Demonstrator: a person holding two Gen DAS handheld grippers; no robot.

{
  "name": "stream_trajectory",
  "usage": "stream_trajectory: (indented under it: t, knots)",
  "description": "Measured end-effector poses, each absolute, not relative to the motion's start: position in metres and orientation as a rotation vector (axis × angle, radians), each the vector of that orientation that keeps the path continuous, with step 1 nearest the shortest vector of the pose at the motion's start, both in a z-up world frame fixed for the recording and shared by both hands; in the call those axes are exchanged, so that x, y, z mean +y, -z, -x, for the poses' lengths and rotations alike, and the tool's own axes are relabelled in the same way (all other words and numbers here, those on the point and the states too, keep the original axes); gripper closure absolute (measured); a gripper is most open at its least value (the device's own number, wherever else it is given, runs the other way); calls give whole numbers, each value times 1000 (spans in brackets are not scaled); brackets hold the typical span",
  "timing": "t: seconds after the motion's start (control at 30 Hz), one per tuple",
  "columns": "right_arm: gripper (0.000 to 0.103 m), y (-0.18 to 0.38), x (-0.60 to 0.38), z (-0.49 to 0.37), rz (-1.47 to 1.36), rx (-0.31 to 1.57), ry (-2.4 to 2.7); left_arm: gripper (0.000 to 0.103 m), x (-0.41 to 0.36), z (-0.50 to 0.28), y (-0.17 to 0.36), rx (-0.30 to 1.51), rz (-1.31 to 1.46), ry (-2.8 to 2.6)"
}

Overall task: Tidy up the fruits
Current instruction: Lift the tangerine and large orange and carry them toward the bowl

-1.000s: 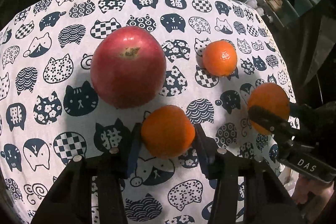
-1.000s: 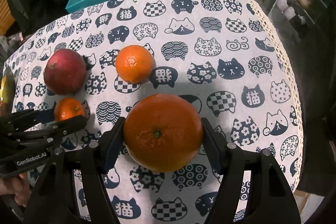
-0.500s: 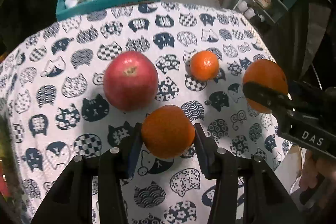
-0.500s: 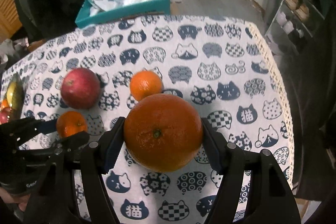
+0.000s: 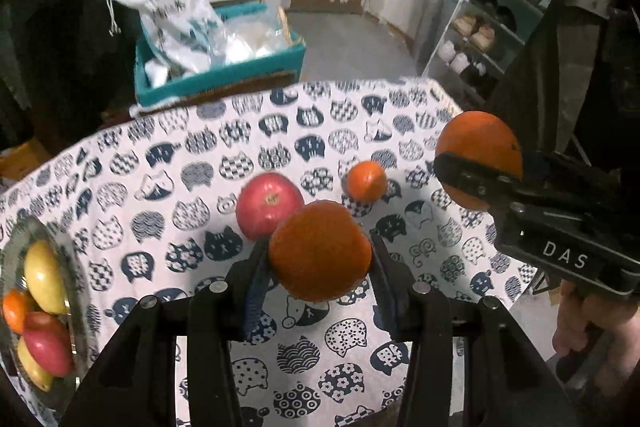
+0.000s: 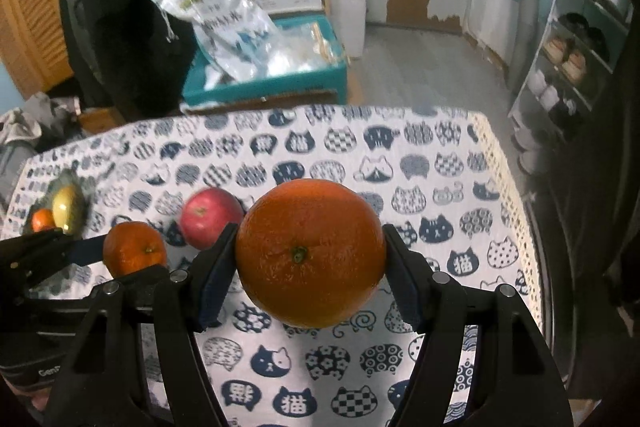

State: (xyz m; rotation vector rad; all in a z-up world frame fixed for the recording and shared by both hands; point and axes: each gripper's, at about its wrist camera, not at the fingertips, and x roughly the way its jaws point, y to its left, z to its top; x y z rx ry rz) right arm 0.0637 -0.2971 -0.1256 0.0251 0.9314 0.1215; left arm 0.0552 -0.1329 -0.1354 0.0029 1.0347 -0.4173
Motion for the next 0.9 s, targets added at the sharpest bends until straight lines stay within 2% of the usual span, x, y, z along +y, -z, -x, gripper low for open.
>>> stream_trajectory:
  t: [0.3,0.9]
  knots:
    - [34,83,-281,-48,-17,844,-177,55,-125,-42,92,940,4,438]
    - [34,37,-254,-29,5,735,-237,55,-89,-21,38,813,29,434]
